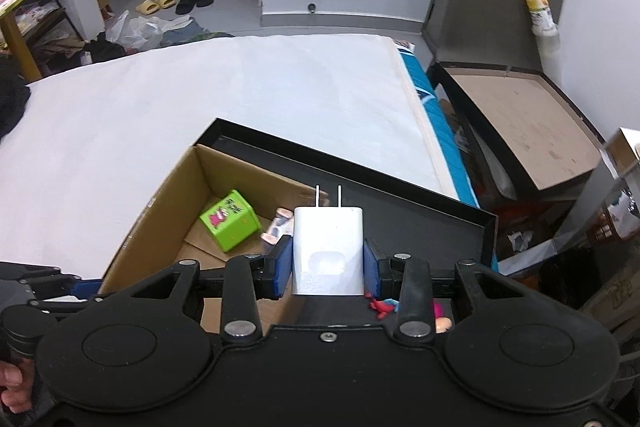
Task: Organize rigid objects
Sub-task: 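Carry the charger plug into the box with the right tool and release it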
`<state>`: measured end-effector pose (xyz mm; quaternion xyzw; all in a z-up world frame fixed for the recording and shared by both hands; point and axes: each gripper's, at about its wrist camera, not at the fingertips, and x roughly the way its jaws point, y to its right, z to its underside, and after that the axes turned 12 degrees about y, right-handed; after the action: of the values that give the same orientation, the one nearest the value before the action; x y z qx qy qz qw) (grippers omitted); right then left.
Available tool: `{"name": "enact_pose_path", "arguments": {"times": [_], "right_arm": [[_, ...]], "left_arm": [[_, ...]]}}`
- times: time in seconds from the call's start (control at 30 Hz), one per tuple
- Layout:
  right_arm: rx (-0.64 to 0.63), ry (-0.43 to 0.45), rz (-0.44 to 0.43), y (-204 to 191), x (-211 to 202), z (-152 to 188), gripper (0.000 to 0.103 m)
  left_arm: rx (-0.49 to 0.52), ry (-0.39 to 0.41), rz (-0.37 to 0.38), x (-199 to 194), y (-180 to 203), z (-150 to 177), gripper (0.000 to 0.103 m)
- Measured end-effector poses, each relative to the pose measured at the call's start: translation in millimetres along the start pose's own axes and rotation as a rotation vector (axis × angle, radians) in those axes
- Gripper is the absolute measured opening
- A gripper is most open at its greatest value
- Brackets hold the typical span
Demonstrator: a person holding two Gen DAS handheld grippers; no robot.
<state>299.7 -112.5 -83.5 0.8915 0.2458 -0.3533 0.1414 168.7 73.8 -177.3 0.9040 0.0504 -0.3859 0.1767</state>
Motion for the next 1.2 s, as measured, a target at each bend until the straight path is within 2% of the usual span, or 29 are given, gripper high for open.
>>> {"name": "enact_pose_path", "arguments": {"times": [0.3,0.57,0.93,1.2], "right_arm": [[-0.007,-0.035,-0.042,-26,15,-4,0.036],[0.037,-0.095,-0.110,-52,34,1,0.036],[0.087,-0.155,-0.155,-78,57,10,0.036],[0.207,-0.175,-0.221,-81,76,16,0.040]], "left_arm": [[-0.018,0.000,0.023,1,-5,0,0.022],[-0.026,0.002,0.041,2,-7,1,0.022],[-0.053,0.000,0.061,3,-14,0,0.022],[-0.054,-0.008,0.059,5,-15,0,0.021]]}}
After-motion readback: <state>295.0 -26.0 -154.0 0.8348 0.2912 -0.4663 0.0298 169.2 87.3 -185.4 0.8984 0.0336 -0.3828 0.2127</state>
